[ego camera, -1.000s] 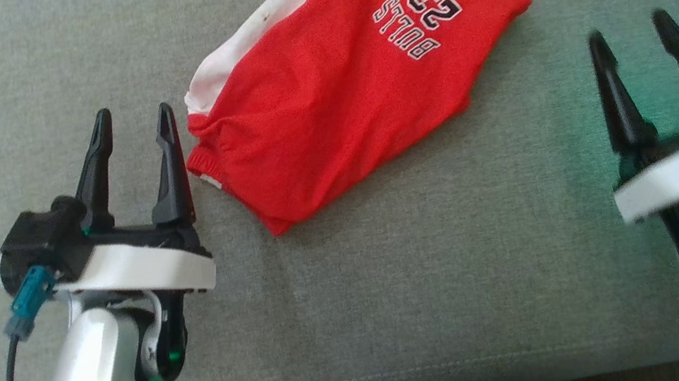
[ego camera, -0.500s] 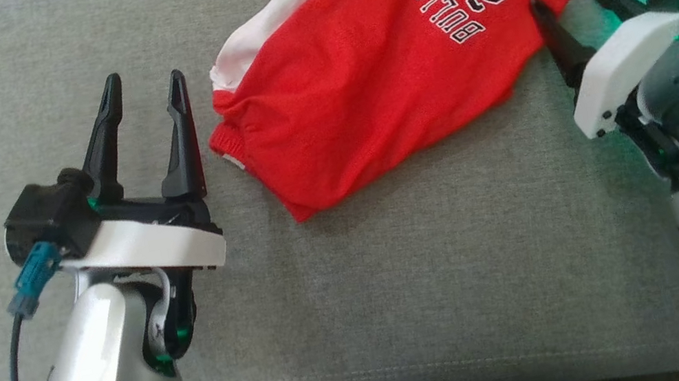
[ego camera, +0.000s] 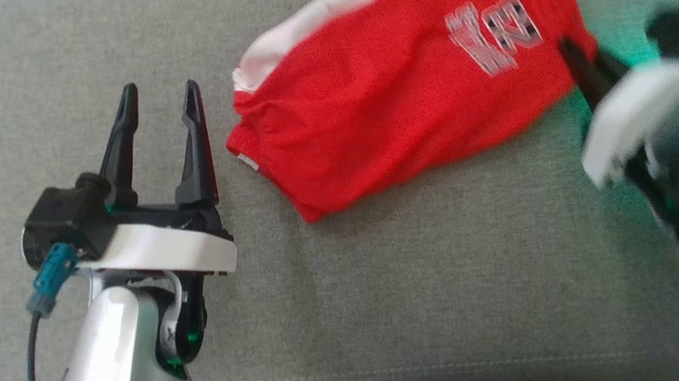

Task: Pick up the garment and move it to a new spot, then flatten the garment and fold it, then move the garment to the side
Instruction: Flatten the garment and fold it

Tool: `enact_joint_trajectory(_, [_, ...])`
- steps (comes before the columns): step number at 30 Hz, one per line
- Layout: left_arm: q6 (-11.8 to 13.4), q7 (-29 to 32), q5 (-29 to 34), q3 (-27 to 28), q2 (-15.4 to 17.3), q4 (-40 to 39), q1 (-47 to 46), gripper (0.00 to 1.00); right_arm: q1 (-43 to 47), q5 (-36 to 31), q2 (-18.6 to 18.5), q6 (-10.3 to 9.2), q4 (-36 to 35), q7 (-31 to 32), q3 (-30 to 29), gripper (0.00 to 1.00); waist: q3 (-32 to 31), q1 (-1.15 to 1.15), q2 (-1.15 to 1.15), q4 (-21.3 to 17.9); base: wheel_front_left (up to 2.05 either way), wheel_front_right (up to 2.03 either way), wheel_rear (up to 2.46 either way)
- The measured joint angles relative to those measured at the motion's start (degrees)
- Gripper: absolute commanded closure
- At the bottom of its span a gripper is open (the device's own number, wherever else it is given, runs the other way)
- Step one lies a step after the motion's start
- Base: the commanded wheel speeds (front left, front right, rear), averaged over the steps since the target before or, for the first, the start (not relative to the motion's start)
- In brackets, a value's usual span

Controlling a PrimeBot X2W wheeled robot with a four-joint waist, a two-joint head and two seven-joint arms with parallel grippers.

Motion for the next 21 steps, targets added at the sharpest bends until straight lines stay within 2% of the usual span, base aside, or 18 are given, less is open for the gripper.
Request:
enact_joint_trajectory(9, [-0.4, 0.1, 0.3, -0.8, -0.2, 1.7, 3.7, 0.00, 16.6, 0.6, 3.3, 0.00, -6.9, -4.9, -6.5, 1.00, -5.4, 0.00, 0.00, -0.7, 0.00, 0.00, 0.00])
enact_joint_trajectory(17, [-0.3, 1.1, 0.2, -1.9, 0.0, 1.6, 6.3, 0.00, 23.4, 2.8, 4.9, 0.00, -9.0, -7.6, -12.1, 1.00, -8.7, 0.00, 0.00, -1.2, 0.00, 0.00, 0.00])
enact_joint_trajectory(21, [0.1, 1.8, 0.1, -2.0, 0.1, 1.2, 7.2, 0.00, 24.7, 4.6, 5.0, 0.00, -7.7, -9.4, -12.2, 1.00, -9.3, 0.00, 0.00, -1.6, 0.00, 0.00, 0.00])
